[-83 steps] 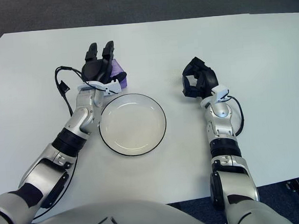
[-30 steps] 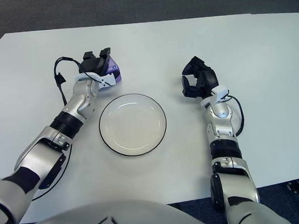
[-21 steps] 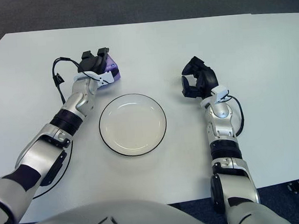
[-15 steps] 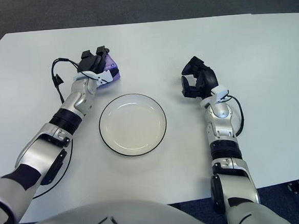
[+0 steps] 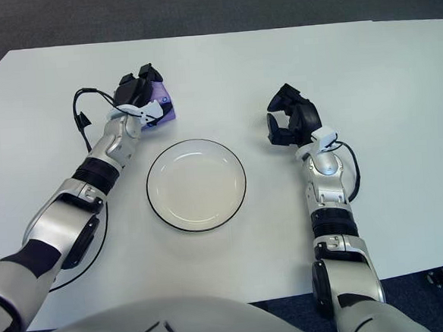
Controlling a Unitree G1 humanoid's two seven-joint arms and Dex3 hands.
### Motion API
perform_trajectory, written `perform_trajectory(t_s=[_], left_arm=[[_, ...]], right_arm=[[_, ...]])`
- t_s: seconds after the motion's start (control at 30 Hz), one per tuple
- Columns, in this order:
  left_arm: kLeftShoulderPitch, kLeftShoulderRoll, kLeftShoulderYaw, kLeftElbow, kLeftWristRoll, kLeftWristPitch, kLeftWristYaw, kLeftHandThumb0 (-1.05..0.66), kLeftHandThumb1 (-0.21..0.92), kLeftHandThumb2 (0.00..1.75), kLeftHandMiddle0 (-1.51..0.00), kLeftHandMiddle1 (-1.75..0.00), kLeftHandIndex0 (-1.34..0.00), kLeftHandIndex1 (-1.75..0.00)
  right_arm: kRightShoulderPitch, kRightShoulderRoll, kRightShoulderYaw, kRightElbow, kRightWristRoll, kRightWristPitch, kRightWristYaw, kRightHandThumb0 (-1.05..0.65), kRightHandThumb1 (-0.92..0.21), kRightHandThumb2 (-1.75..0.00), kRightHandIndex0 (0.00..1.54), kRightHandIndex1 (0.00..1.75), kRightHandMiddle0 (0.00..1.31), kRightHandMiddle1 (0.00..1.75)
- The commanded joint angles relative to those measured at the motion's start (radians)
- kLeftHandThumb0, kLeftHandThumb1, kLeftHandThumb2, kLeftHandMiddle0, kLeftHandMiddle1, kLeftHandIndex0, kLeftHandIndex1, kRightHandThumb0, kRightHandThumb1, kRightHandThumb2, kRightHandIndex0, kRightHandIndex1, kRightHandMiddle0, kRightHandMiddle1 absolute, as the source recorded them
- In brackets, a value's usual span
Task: Put the tissue paper into the plate.
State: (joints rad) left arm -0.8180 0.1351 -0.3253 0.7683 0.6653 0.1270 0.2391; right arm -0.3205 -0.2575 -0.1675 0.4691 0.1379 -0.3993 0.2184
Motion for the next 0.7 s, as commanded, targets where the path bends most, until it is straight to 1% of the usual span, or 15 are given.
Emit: perform_trajectory(t_s=[0.0, 0.03, 0.07, 0.17, 0.2, 0.27, 0.3, 0.4, 0.47, 0.53, 0.67], left_arm=[[0.081, 0.007, 0.001, 0.084, -0.034, 0.006, -0.010, 0.00, 0.29, 1.32, -0.55, -1.66, -0.51, -1.75], [0.083, 0.011, -0.003, 0.085, -0.031, -0.005, 0.000, 0.00, 0.30, 1.32, -0.53, -1.68, -0.51, -1.75], [0.085, 0.013, -0.006, 0.086, -0.029, -0.013, 0.007, 0.00, 0.29, 1.34, -0.54, -1.69, -0.52, -1.75], [0.084, 0.019, -0.014, 0.097, -0.025, -0.034, 0.025, 0.00, 0.21, 1.44, -0.58, -1.72, -0.58, -1.75], [0.086, 0.027, -0.018, 0.098, -0.021, -0.056, 0.042, 0.00, 0.17, 1.49, -0.61, -1.73, -0.61, -1.75], [0.092, 0.046, -0.020, 0.097, -0.019, -0.103, 0.070, 0.00, 0.10, 1.50, -0.78, -1.53, -0.63, -1.75], [0.098, 0.059, -0.018, 0.087, -0.020, -0.127, 0.079, 0.00, 0.07, 1.51, -0.84, -1.47, -0.64, -1.75], [0.107, 0.085, -0.015, 0.065, -0.023, -0.163, 0.088, 0.00, 0.03, 1.55, -0.91, -1.44, -0.65, -1.75], [0.118, 0.113, -0.013, 0.026, -0.018, -0.181, 0.087, 0.00, 0.01, 1.56, -0.92, -1.45, -0.65, -1.75], [0.135, 0.146, -0.008, -0.039, -0.013, -0.191, 0.073, 0.00, 0.01, 1.58, -0.92, -1.49, -0.64, -1.75], [0.185, 0.197, 0.008, -0.212, -0.007, -0.176, 0.020, 0.00, 0.03, 1.59, -0.88, -1.57, -0.62, -1.75]], right_arm=[[0.173, 0.079, 0.011, 0.074, 0.009, 0.008, -0.002, -0.46, -0.39, -1.22, 1.30, 1.75, 0.56, 1.75], [0.173, 0.078, 0.011, 0.074, 0.010, 0.009, -0.001, -0.46, -0.39, -1.22, 1.30, 1.75, 0.56, 1.75], [0.173, 0.078, 0.011, 0.074, 0.010, 0.009, -0.001, -0.46, -0.39, -1.22, 1.30, 1.75, 0.56, 1.75], [0.170, 0.078, 0.011, 0.079, 0.009, 0.011, -0.001, -0.46, -0.39, -1.23, 1.30, 1.75, 0.56, 1.75], [0.169, 0.078, 0.011, 0.080, 0.009, 0.012, -0.001, -0.46, -0.39, -1.23, 1.30, 1.75, 0.56, 1.75], [0.168, 0.079, 0.012, 0.081, 0.008, 0.014, -0.003, -0.46, -0.39, -1.23, 1.30, 1.75, 0.56, 1.75], [0.168, 0.079, 0.013, 0.081, 0.007, 0.015, -0.003, -0.46, -0.39, -1.23, 1.30, 1.75, 0.56, 1.75], [0.168, 0.078, 0.013, 0.081, 0.007, 0.016, -0.002, -0.46, -0.39, -1.22, 1.30, 1.75, 0.56, 1.75], [0.167, 0.079, 0.013, 0.085, 0.008, 0.014, -0.001, -0.46, -0.39, -1.22, 1.30, 1.75, 0.56, 1.75], [0.166, 0.079, 0.013, 0.087, 0.009, 0.013, 0.001, -0.46, -0.39, -1.22, 1.30, 1.75, 0.55, 1.75], [0.163, 0.079, 0.011, 0.094, 0.013, 0.011, 0.007, -0.46, -0.39, -1.22, 1.29, 1.75, 0.55, 1.75]])
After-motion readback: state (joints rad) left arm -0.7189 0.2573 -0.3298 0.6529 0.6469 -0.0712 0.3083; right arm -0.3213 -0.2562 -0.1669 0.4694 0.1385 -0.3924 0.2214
